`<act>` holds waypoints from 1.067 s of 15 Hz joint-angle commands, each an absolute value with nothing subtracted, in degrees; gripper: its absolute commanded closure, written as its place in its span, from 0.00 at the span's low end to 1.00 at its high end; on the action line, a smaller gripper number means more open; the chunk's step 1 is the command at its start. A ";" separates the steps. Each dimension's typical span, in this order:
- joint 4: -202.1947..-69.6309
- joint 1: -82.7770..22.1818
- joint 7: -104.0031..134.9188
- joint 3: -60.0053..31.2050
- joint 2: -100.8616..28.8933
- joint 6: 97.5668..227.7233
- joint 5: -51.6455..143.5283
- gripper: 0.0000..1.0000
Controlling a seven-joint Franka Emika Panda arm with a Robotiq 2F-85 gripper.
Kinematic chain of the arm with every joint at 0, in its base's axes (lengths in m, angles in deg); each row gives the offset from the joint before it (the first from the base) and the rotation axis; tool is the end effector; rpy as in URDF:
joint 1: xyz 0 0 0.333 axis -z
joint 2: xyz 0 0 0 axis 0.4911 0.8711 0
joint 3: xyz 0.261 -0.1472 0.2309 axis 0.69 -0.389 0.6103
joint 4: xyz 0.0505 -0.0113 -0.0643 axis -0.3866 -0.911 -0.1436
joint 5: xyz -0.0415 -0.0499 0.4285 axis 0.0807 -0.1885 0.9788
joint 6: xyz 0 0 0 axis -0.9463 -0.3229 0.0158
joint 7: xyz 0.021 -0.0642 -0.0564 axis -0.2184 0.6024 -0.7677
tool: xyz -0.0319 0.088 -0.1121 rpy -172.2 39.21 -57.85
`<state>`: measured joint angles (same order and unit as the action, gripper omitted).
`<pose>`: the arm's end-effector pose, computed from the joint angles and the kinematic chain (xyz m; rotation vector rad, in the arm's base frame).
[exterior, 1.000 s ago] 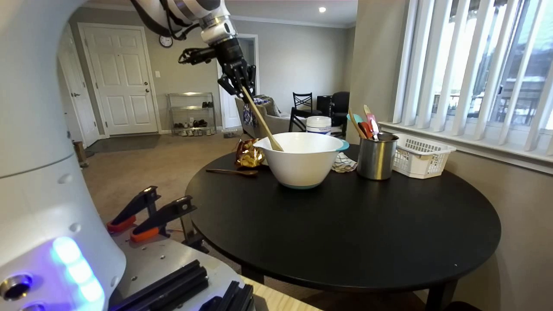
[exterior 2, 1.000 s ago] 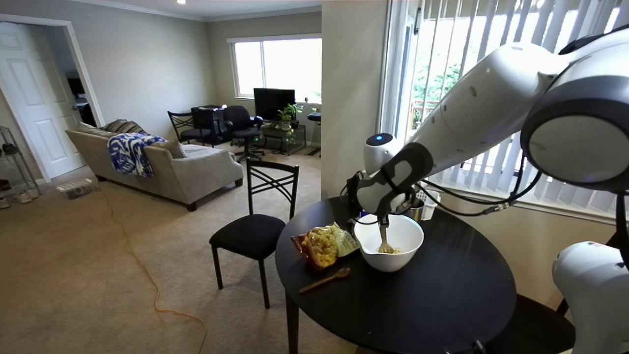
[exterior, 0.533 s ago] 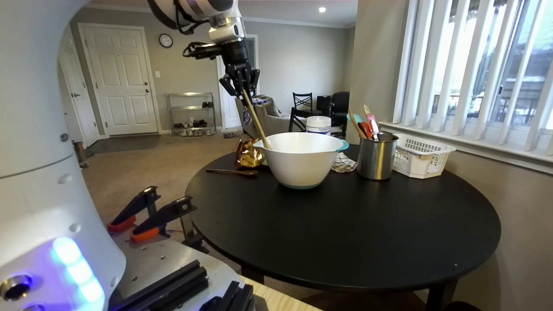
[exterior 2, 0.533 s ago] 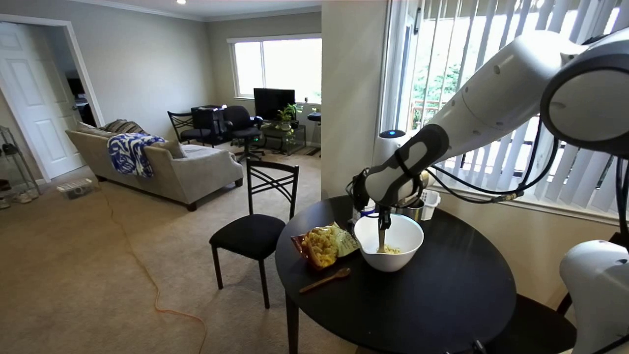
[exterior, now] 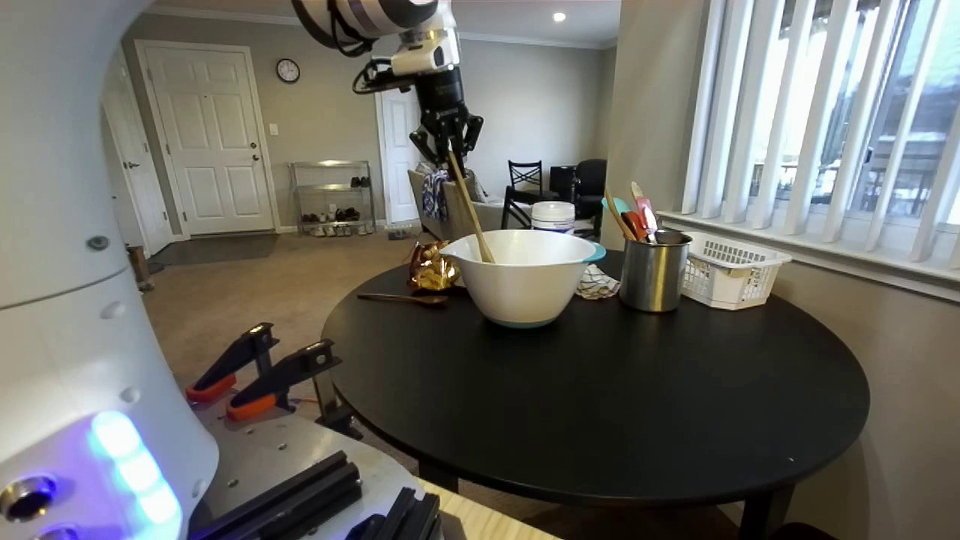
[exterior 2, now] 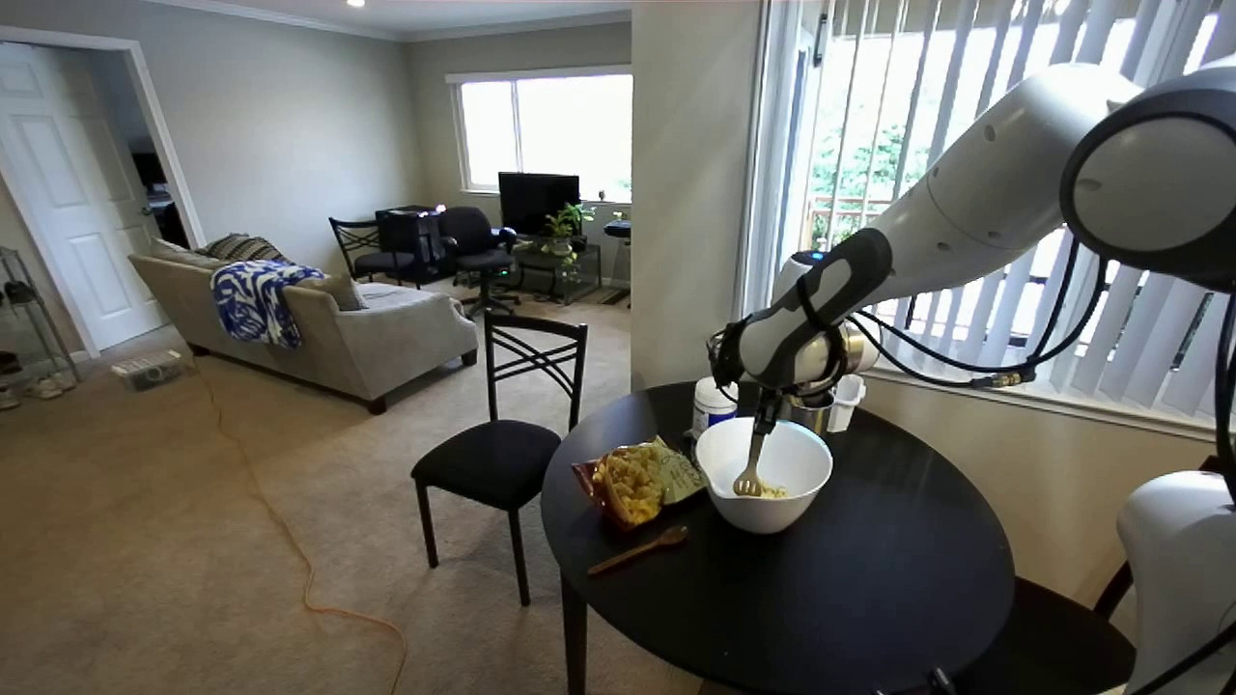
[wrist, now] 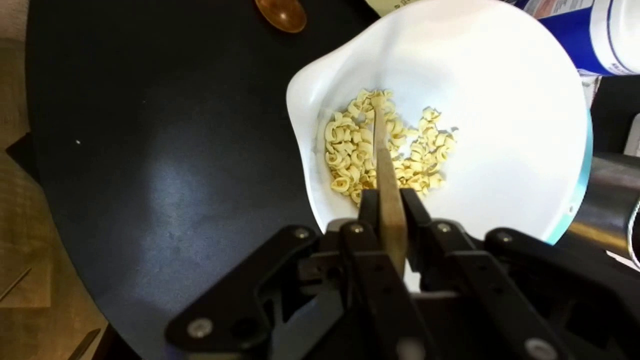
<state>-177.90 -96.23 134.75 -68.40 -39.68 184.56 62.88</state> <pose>0.5740 0.0845 0.3017 -1.3368 2.5690 -0.2418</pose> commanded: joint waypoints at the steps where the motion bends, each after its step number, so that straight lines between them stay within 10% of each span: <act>1: -177.90 -95.99 134.75 -68.29 -39.68 184.70 63.30 0.85; 16: -171.52 -86.95 138.81 -61.46 -36.18 175.02 59.75 0.94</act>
<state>-174.41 -95.11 135.14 -68.29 -36.05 178.82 63.72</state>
